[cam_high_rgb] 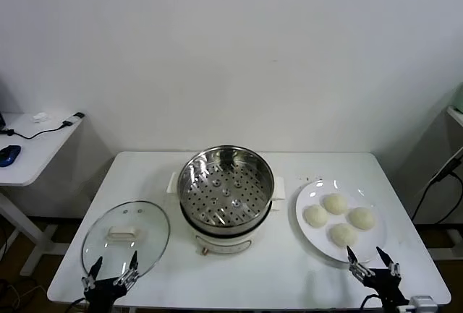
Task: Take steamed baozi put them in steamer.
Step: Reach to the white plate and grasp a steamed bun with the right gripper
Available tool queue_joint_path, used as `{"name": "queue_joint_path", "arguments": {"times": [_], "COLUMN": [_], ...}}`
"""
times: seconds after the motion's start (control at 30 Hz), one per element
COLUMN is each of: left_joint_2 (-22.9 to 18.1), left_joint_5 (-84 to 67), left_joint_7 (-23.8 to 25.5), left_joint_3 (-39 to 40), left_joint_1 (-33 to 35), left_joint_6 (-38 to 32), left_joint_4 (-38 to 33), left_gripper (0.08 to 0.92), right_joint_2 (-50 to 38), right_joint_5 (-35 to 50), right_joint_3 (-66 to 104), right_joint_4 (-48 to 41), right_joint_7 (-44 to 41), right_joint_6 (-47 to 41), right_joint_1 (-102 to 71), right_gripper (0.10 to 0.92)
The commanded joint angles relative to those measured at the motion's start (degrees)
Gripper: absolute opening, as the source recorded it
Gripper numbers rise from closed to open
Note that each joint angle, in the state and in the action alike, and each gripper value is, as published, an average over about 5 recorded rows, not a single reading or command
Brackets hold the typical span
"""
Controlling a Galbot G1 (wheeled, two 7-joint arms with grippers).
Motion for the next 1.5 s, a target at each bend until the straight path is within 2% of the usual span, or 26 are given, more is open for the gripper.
{"name": "queue_joint_path", "arguments": {"times": [0.03, 0.13, 0.23, 0.4, 0.57, 0.67, 0.77, 0.9, 1.03, 1.23, 1.5], "left_joint_2": [0.16, 0.32, 0.58, 1.22, 1.54, 1.42, 1.14, 0.78, 0.35, -0.58, -1.80], "left_joint_5": [-0.04, -0.16, -0.32, -0.35, -0.34, -0.25, -0.01, 0.22, 0.51, 1.45, 1.59], "left_joint_7": [-0.04, -0.06, -0.07, -0.11, -0.20, -0.24, -0.22, -0.24, -0.41, -0.98, -1.24], "left_joint_3": [0.03, 0.17, 0.27, 0.45, 0.71, 1.06, 1.34, 1.31, 1.09, 0.82, 0.95], "left_joint_1": [0.01, -0.15, -0.24, -0.09, -0.07, -0.16, -0.09, 0.04, 0.01, -0.25, -0.83], "left_joint_6": [0.16, 0.17, 0.15, -0.08, -0.32, -0.25, -0.19, -0.19, -0.47, -1.50, -1.12], "left_joint_4": [0.01, -0.07, -0.19, -0.16, 0.00, 0.05, -0.07, -0.29, -0.21, 0.79, 1.30], "left_gripper": [0.823, 0.823, 0.823, 0.823, 0.823, 0.823, 0.823, 0.823, 0.823, 0.823, 0.823], "right_joint_2": [-13.01, -21.12, -31.61, -45.68, -47.94, -45.43, -41.13, -34.10, -27.71, -22.08, -20.79], "right_joint_5": [-3.07, -3.30, -4.77, -9.39, -10.84, -13.43, -15.91, -17.52, -17.25, -16.49, -16.84], "right_joint_3": [-0.18, -4.12, -10.11, -25.27, -49.91, -70.28, -92.64, -116.77, -126.71, -127.51, -120.55], "right_joint_4": [-2.52, -7.56, -13.40, -23.29, -31.44, -36.11, -40.88, -45.81, -49.37, -51.54, -53.77], "right_joint_7": [-1.75, -7.16, -16.63, -36.71, -53.91, -63.70, -69.69, -73.06, -73.30, -70.07, -66.53], "right_joint_6": [-13.00, -14.43, -13.63, -1.63, 8.11, 10.82, 12.19, 13.41, 13.07, 10.01, 6.29], "right_joint_1": [17.40, 24.60, 30.79, 43.87, 66.94, 86.44, 107.20, 126.70, 133.83, 131.04, 119.94], "right_gripper": [0.823, 0.823, 0.823, 0.823, 0.823, 0.823, 0.823, 0.823, 0.823, 0.823, 0.823]}}
